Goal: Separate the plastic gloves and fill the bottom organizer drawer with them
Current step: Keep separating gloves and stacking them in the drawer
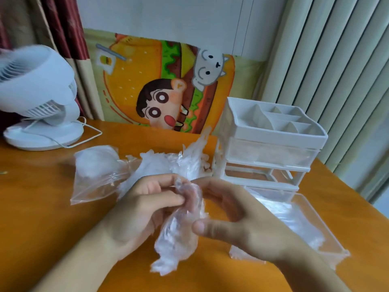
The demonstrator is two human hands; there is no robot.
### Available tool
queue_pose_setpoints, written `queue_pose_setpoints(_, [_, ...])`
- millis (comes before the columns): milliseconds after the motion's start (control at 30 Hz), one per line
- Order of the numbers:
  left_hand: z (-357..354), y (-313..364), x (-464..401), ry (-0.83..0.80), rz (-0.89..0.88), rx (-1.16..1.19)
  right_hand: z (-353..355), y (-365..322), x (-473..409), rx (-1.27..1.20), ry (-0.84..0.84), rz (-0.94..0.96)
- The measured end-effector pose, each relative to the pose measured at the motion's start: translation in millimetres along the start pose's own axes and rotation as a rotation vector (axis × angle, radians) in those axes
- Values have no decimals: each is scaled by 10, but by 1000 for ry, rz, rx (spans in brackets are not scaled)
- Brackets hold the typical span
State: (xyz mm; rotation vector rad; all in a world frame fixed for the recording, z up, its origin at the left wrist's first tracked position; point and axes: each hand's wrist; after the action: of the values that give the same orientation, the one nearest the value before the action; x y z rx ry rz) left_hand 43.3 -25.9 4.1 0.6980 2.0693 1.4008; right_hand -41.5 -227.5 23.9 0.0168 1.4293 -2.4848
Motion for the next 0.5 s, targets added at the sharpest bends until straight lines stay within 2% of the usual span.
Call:
queue_pose_setpoints(100, [70,61,19,70,-53,85,-90,40,-87,74,66,-15])
queue_pose_setpoints(200, [111,93,-3,191,-13,122,-92,113,-62,135,120,-75])
queue_pose_setpoints(333, [52,71,18,110,133,-222,-21,175,27,-47,246,-153])
queue_pose_setpoints(400, [2,61,26,160,141,-256,15,206,65,-74,282,-189])
queue_pose_setpoints(500, [25,35,16,284,53,-283,97,227,115,-117,334,-249])
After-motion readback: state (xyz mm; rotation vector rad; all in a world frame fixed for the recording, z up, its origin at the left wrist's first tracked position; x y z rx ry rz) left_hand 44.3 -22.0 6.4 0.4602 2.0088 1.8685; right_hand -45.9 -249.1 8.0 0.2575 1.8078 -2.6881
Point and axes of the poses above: each hand's wrist, its own x-axis away from the middle knuckle, its own z-axis out of the back of the hand, y = z × x, and after that the axes turned 6 degrees about x, right-handed
